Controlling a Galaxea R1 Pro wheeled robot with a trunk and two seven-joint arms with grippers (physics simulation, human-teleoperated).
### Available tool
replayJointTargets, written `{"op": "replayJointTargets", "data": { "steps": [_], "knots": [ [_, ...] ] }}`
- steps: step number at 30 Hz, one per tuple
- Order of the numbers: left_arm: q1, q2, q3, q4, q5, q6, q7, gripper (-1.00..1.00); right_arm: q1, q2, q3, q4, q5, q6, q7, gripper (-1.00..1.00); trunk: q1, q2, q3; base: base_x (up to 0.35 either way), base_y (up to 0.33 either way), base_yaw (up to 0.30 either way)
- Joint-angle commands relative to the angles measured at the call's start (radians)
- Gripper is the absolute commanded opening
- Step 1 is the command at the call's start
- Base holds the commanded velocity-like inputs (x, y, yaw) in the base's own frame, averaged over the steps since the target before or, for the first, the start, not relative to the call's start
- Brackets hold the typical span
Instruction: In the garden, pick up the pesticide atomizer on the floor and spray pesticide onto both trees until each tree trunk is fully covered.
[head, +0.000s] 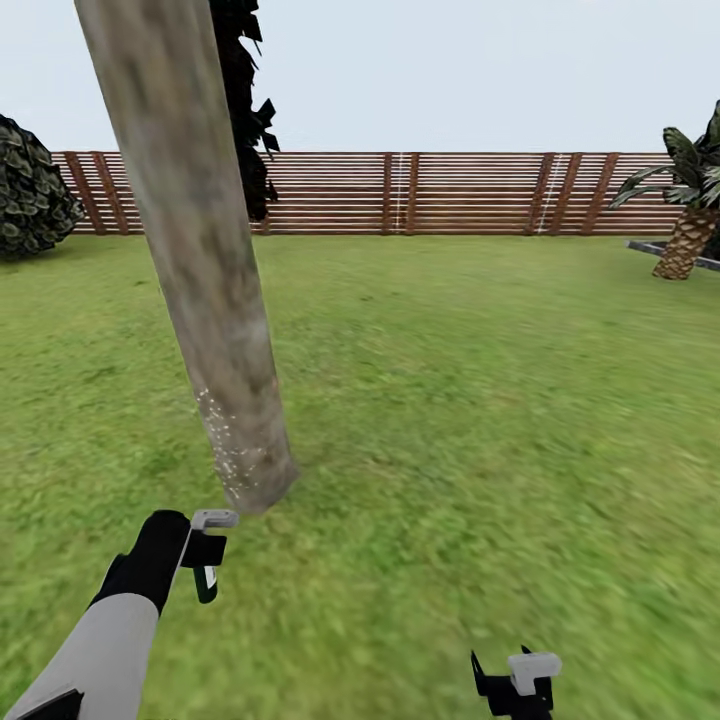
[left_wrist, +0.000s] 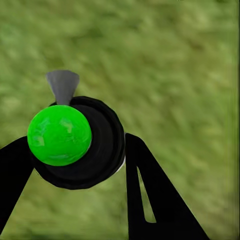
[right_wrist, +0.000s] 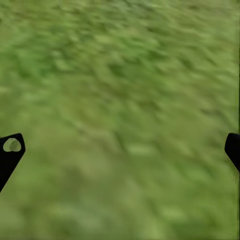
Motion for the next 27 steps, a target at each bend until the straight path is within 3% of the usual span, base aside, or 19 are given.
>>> {"op": "replayJointTargets", "data": {
  "steps": [1, 10, 27],
  "knots": [
    [0.000, -0.001, 0.000, 0.000, 0.000, 0.000, 0.000, -1.00, 0.000, 0.000, 0.000, 0.000, 0.000, 0.000, 0.000, 1.00, 0.000, 0.000, 0.000, 0.024, -0.275, 0.055],
    [0.010, 0.004, 0.000, -0.001, -0.001, -0.001, 0.000, -1.00, 0.000, 0.000, 0.000, 0.000, 0.000, 0.000, 0.001, 1.00, 0.000, 0.000, 0.000, 0.003, -0.275, 0.013],
    [0.014, 0.003, 0.000, -0.008, 0.000, -0.002, 0.000, -1.00, 0.000, 0.000, 0.000, 0.000, 0.000, 0.000, 0.001, 1.00, 0.000, 0.000, 0.000, 0.140, -0.251, 0.269]
  ]
}}
